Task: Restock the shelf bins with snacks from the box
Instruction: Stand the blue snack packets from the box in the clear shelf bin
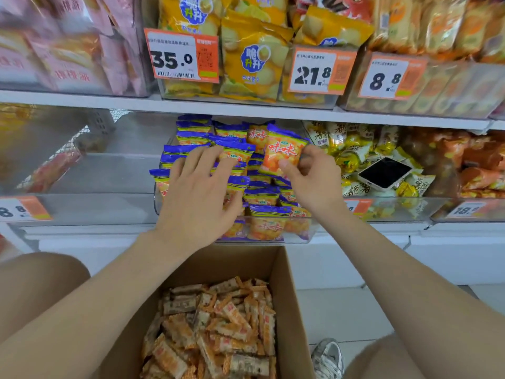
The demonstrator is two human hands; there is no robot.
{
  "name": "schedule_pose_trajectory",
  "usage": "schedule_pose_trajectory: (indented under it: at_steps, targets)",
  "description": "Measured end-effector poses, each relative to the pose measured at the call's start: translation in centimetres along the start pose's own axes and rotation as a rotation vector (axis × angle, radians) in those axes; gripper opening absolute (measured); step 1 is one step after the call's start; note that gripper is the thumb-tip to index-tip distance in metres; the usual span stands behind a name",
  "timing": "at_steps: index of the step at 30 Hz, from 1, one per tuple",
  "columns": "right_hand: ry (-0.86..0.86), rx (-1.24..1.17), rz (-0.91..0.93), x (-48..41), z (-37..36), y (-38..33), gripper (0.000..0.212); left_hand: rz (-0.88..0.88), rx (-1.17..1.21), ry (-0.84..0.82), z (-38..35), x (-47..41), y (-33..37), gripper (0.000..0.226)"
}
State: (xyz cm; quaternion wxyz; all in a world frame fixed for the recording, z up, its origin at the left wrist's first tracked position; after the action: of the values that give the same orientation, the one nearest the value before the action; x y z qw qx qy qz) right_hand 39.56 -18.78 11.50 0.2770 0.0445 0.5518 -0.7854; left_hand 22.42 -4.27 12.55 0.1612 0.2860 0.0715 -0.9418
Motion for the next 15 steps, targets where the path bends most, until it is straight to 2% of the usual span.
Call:
schedule_pose_trajectory:
  at_steps: [4, 7, 9, 13, 15]
  targets:
    - [0.028, 0.158, 0.008, -5.2, -2.1, 3.1, 0.032, 0.0, -0.084, -0.148, -2.9, 0.1, -1.0, 0.058]
    - [0.071, 0.177, -0.048, -8.1, -3.5, 4.7, 0.04, -0.006, -0.123, -0.175, -3.7, 0.0, -0.9, 0.055]
    - [0.041, 0.185, -0.051, -9.2, -5.0, 5.1, 0.042, -0.001, -0.135, -0.182, -3.9, -0.1, -1.0, 0.055]
    - [-0.076, 0.273, -0.078, -10.0, -8.0, 5.5, 0.03, -0.004, -0.154, -0.177, -4.0, -0.1, -1.0, 0.054]
    - [-0.082, 0.294, -0.091, -10.4, -8.4, 5.8, 0.027, -0.009, -0.152, -0.164, -3.9, 0.0, -1.0, 0.053]
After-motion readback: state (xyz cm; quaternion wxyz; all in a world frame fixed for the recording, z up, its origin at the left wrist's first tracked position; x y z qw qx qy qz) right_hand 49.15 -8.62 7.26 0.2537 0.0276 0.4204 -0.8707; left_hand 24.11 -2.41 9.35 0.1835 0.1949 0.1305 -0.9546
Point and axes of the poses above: each hand's wrist, its own x-axis away from the middle knuckle, its own z-axis out of the back of the hand, y = z × x, the point moved 10 cm from there along -x, towards the middle knuckle, and after that the axes turned 9 degrees about -x, right-handed, at the moved point
